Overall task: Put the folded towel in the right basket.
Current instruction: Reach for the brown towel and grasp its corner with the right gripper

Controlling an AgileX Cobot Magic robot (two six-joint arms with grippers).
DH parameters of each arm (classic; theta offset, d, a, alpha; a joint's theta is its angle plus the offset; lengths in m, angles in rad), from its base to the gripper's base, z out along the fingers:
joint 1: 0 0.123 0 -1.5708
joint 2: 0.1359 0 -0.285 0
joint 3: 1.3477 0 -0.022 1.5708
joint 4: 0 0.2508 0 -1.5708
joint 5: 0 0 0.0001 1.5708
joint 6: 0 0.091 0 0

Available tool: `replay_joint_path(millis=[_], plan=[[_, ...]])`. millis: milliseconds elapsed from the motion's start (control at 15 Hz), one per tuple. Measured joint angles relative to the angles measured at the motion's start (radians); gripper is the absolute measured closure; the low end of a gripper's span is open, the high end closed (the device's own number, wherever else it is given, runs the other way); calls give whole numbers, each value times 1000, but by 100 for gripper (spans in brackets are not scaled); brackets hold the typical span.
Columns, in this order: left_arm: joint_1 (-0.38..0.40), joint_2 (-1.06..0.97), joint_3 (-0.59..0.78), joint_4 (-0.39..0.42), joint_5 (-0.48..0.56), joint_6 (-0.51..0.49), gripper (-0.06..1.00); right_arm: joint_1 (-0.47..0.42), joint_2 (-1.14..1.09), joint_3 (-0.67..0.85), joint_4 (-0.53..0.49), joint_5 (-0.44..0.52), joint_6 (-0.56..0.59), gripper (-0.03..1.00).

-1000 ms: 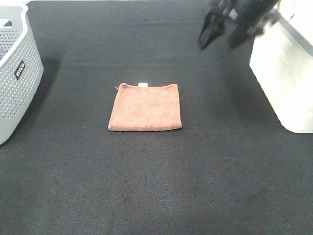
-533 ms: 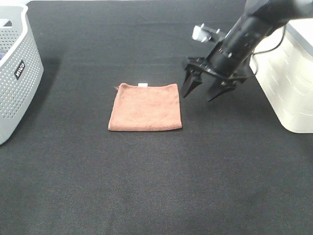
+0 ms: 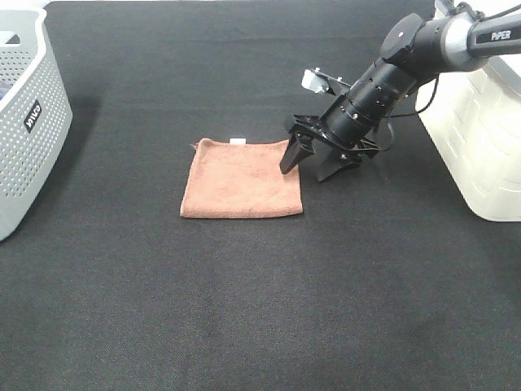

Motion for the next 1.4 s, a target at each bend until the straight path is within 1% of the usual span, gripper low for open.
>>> replay_joint_path(millis=[133,200,267,400,467,667,733,800,867,933,1000,1067,1133,1200,1333,1400], plan=[[0,0,0,0,0,0,6,0,16,-17,33,6,-12,27],[0,0,0,0,0,0,6,0,20,-19,60,6,-33,29],[0,0,0,0,0,0,6,0,25,-19,90,6,-52,32],[0,0,0,0,0,0,6,2,36,-19,136,7,-84,42],[0,0,0,0,0,0,6,9,36,-19,136,7,-94,45],[0,0,0,0,0,0,6,25,37,-19,140,5,-97,46],[0,0,0,0,0,0,6,25,39,-19,155,5,-99,46],[0,0,0,0,0,0,6,29,46,-19,166,-6,-100,49],[0,0,0,0,0,0,6,33,50,-19,166,-14,-100,56],[0,0,0,0,0,0,6,34,51,-19,168,-19,-96,67],[0,0,0,0,0,0,6,34,51,-19,167,-23,-96,81],[0,0,0,0,0,0,6,34,51,-19,167,-23,-96,81],[0,0,0,0,0,0,6,34,51,-19,166,-29,-96,92],[0,0,0,0,0,0,6,34,51,-19,166,-29,-96,96],[0,0,0,0,0,0,6,34,54,-34,160,-11,-96,97],[0,0,0,0,0,0,6,34,57,-69,150,23,-96,97]])
